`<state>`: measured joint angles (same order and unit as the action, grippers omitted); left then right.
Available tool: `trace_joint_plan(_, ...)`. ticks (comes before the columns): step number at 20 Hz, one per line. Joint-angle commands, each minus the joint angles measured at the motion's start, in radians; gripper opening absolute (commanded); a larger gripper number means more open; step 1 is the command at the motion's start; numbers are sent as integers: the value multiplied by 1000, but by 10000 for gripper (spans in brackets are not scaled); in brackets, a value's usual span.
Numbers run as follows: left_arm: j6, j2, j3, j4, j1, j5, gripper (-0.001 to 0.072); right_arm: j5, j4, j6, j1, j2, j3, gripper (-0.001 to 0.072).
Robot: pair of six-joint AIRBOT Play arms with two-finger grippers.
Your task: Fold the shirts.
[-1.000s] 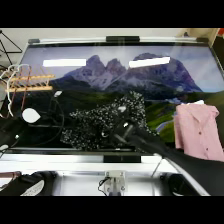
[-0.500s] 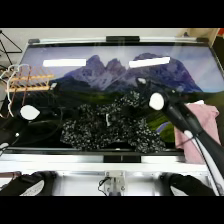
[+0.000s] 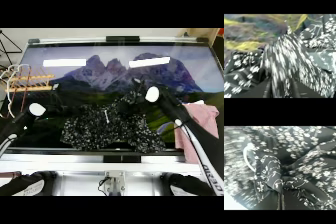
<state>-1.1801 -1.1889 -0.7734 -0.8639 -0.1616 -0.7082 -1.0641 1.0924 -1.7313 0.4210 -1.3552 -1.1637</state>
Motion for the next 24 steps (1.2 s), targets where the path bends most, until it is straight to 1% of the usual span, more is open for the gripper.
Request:
trace_joint_plan(1,27,-14,-55,-4,88,-186,420,-11,-35,24,0,47,-12,62)
trace_joint_plan(3,70,-10,-138,-4,161,-344,555,-13,-39,21,0,58,-12,62)
trace_joint_plan(4,96,-5,-193,-4,201,-419,664,-13,-38,19,1,57,-12,62)
trace_joint_plan(5,95,1,-247,-4,239,-472,674,-13,-38,15,1,57,-12,62)
trace_joint_plan(7,95,17,-361,-23,322,-531,671,-16,-42,15,1,57,-12,63)
trace_joint_plan(8,92,24,-418,-71,364,-539,648,-21,-45,15,1,57,-12,63)
trace_joint_plan(9,72,27,-464,-143,399,-539,599,-29,-45,15,1,57,-12,63)
trace_joint_plan(11,24,27,-531,-327,468,-539,595,-48,-45,10,1,57,-12,63)
trace_joint_plan(13,19,26,-540,-528,524,-540,575,-64,-46,-4,1,57,-12,63)
trace_joint_plan(14,19,21,-534,-640,548,-541,539,-68,-46,-7,1,57,-12,63)
trace_joint_plan(15,19,11,-530,-708,570,-537,539,-71,-47,-12,1,57,-12,63)
trace_joint_plan(16,0,-5,-530,-732,598,-524,539,-72,-48,-12,1,57,-12,63)
trace_joint_plan(17,-101,-18,-530,-704,626,-491,546,-77,-51,-14,1,57,-12,63)
trace_joint_plan(18,-139,-33,-530,-651,656,-446,553,-84,-58,-15,1,57,-12,63)
trace_joint_plan(19,-102,-48,-530,-620,676,-413,569,-92,-70,-15,1,57,-12,63)
trace_joint_plan(20,-58,-67,-531,-621,690,-390,569,-105,-82,-15,1,58,-12,63)
trace_joint_plan(22,-39,-110,-533,-620,731,-364,569,-130,-90,-14,1,58,-12,64)
trace_joint_plan(24,2,-146,-534,-620,773,-356,569,-143,-88,-13,1,58,-12,63)
